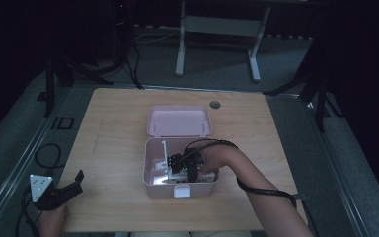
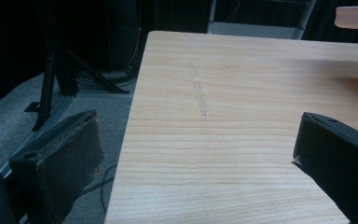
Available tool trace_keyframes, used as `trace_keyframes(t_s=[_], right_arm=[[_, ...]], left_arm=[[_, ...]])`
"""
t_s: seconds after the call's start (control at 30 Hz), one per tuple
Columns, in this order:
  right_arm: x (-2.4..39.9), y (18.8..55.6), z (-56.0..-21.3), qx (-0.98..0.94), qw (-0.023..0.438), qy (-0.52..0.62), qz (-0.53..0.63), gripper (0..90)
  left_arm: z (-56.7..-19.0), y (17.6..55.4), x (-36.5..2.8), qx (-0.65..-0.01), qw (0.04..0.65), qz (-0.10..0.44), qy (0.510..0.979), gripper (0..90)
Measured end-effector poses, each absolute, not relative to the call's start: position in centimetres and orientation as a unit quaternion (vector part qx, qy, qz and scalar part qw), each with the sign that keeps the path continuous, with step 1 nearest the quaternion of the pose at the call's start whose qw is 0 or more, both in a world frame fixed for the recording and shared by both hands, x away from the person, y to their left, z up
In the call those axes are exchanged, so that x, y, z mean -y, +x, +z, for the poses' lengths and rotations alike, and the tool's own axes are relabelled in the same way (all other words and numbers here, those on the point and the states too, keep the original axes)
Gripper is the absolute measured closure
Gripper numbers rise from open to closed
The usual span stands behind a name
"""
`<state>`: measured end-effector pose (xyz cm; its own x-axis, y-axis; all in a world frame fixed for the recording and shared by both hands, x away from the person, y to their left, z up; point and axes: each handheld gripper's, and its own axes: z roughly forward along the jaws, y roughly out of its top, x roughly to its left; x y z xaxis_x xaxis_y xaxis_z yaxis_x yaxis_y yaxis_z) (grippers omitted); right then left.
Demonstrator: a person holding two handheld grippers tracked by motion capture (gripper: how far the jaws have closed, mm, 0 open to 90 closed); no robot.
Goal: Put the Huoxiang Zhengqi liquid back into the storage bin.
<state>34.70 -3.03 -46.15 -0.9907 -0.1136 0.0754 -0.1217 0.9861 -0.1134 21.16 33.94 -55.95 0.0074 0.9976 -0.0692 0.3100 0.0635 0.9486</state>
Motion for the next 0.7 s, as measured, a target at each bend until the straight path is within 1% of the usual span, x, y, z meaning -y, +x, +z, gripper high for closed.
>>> trace_keyframes(t_s=[0.17, 0.3, 0.37, 0.5, 0.57, 0.7], right_arm=[[3.1, 34.9, -46.4, 0.996, 0.038, 0.057, 0.049, 62.1], [3.2, 35.0, -46.4, 0.996, 0.042, 0.06, 0.049, 60.3], [3.1, 35.1, -46.1, 0.996, 0.049, 0.058, 0.047, 57.1], [3.3, 35.3, -45.2, 0.996, 0.044, 0.054, 0.051, 55.7], [3.4, 35.4, -44.7, 0.996, 0.049, 0.051, 0.051, 54.5], [3.6, 35.4, -43.8, 0.996, 0.045, 0.05, 0.053, 54.3]], left_arm=[[-56.0, 21.2, -33.9, -0.584, 0.436, 0.394, 0.56, 1.6], [-56.0, 21.2, -33.9, -0.584, 0.436, 0.394, 0.56, 1.6], [-56.0, 21.2, -33.9, -0.584, 0.436, 0.394, 0.56, 1.6], [-56.0, 21.2, -33.9, -0.584, 0.435, 0.394, 0.561, 1.6], [-56.0, 21.2, -33.9, -0.584, 0.435, 0.394, 0.561, 1.6], [-56.0, 21.2, -33.9, -0.584, 0.434, 0.394, 0.562, 1.6]])
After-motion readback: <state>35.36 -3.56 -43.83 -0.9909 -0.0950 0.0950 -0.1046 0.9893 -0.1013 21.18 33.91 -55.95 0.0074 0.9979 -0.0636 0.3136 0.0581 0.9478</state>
